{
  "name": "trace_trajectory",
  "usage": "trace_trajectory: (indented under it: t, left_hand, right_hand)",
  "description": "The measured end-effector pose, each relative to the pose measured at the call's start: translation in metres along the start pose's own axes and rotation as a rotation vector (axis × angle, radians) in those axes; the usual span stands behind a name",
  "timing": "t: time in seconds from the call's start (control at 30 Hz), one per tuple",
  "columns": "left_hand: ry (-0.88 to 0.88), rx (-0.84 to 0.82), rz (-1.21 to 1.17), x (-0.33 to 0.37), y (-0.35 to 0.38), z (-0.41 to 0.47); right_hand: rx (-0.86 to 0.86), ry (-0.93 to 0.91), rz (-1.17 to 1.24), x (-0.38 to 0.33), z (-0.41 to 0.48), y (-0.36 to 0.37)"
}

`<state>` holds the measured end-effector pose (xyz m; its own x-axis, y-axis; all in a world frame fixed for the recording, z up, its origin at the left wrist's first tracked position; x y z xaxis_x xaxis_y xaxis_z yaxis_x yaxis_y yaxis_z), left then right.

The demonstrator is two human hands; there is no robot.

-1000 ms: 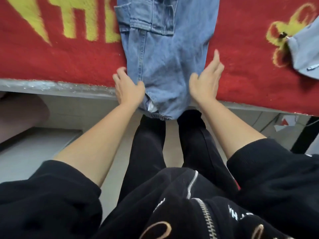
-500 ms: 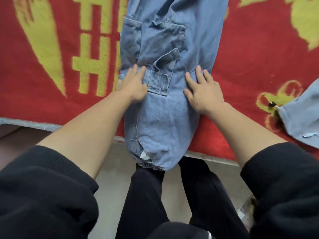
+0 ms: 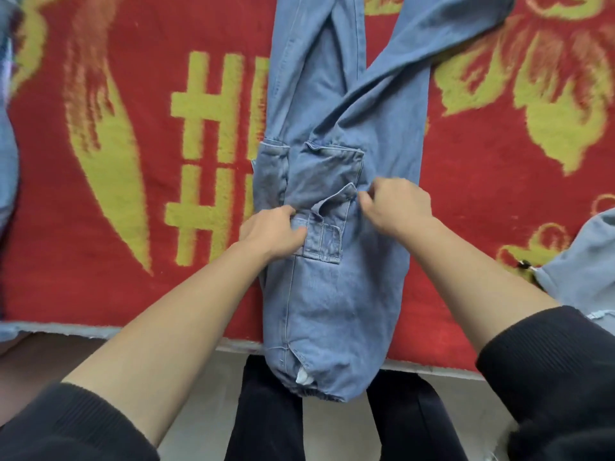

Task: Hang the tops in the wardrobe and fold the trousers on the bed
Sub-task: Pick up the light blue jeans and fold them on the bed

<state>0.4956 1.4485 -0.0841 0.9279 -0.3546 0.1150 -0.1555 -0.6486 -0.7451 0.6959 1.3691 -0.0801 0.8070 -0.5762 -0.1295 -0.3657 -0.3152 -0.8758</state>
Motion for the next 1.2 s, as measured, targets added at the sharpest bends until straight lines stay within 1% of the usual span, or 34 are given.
trace_trajectory:
  t: [0.1,0.17,0.2,0.27,0.3,0.37,0.4,0.43,0.47,0.5,0.53,0.57,0.6,0.63,0.67,0.77,0.8,0.83,0.87,0.9,0.93,0.97,1.03,1.07,1.1,1.13,1.2]
  left_hand:
    - [-0.045,0.313,0.023,0.003,-0.035,0.030]
    - [-0.022,0.500,-0.009,0.004,-0.056,0.057]
    - [-0.004,0.567,-0.026,0.003,-0.067,0.072]
    - [0.042,0.633,-0.039,-0.001,-0.081,0.101]
    - [0.063,0.656,-0.019,-0.007,-0.086,0.116]
    - [0.052,0.697,0.016,-0.026,-0.093,0.146]
    - [0.006,0.710,0.000,-0.040,-0.096,0.159]
    - [-0.049,0.718,-0.035,-0.055,-0.097,0.171]
    - [-0.083,0.708,-0.073,-0.070,-0.096,0.181]
    - [-0.083,0.680,-0.092,-0.082,-0.091,0.190]
    - [-0.054,0.654,-0.079,-0.090,-0.085,0.197]
    - [-0.017,0.638,-0.048,-0.096,-0.078,0.201]
    - [0.006,0.629,-0.014,-0.100,-0.073,0.204]
    - [0.009,0.613,0.006,-0.101,-0.071,0.208]
    - [0.006,0.587,0.011,-0.099,-0.071,0.211]
    - [0.007,0.494,0.005,-0.096,-0.076,0.213]
    - [0.011,0.471,0.001,-0.098,-0.078,0.213]
    - [0.014,0.450,0.000,-0.100,-0.078,0.214]
    - [0.013,0.431,-0.002,-0.103,-0.079,0.214]
    - [0.013,0.420,-0.002,-0.105,-0.079,0.214]
    - [0.013,0.414,-0.003,-0.106,-0.079,0.215]
    - [0.012,0.411,-0.005,-0.108,-0.080,0.216]
    - [0.006,0.401,-0.012,-0.108,-0.082,0.217]
    - [0.008,0.393,-0.013,-0.107,-0.082,0.216]
    - [0.013,0.385,-0.014,-0.106,-0.082,0.216]
    - [0.017,0.379,-0.013,-0.104,-0.083,0.217]
    - [0.009,0.368,-0.002,-0.103,-0.084,0.218]
  right_hand:
    - [0.039,0.098,0.194,-0.012,0.027,-0.004]
    - [0.016,0.151,0.261,-0.021,0.036,0.007]
    - [0.012,0.176,0.265,-0.025,0.039,0.014]
    - [-0.007,0.230,0.200,-0.036,0.047,0.019]
    - [-0.035,0.256,0.129,-0.041,0.053,0.017]
    - [-0.102,0.264,-0.005,-0.053,0.069,0.001]
    - [-0.104,0.238,-0.010,-0.060,0.079,-0.012]
    - [-0.062,0.209,0.057,-0.068,0.092,-0.025]
    - [0.020,0.194,0.180,-0.077,0.106,-0.038]
    - [0.115,0.190,0.360,-0.086,0.122,-0.052]
    - [0.198,0.198,0.591,-0.095,0.141,-0.064]
    - [0.242,0.234,0.838,-0.104,0.162,-0.074]
    - [0.245,0.300,1.024,-0.115,0.185,-0.079]
    - [0.239,0.369,1.124,-0.124,0.208,-0.082]
    - [0.227,0.415,1.168,-0.132,0.228,-0.085]
    - [0.060,0.280,1.298,-0.152,0.264,-0.095]
    - [-0.022,0.205,1.270,-0.164,0.268,-0.104]
    - [-0.157,0.077,1.153,-0.176,0.265,-0.114]
    - [-0.257,-0.040,1.024,-0.186,0.263,-0.123]
    - [-0.291,-0.143,0.980,-0.194,0.262,-0.127]
    - [-0.180,-0.154,0.956,-0.198,0.268,-0.130]
    - [-0.039,-0.113,0.921,-0.197,0.274,-0.131]
    - [0.276,0.056,0.707,-0.178,0.276,-0.127]
    - [0.492,0.148,0.663,-0.161,0.278,-0.122]
    - [0.643,0.218,0.659,-0.139,0.275,-0.117]
    - [0.756,0.310,0.648,-0.114,0.273,-0.110]
    - [0.821,0.576,0.495,-0.068,0.253,-0.094]
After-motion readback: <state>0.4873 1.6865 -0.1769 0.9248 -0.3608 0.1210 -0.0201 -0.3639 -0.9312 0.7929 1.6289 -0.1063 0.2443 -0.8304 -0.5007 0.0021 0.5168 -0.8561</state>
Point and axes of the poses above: each hand's wrist, its own z-axis towards the middle knuckle, its own y-axis out of the palm, x = y × z, the point moved 1 cm from there along z, towards the middle knuckle, and after that the axes turned 8 degrees about x, right-handed, at the moved point
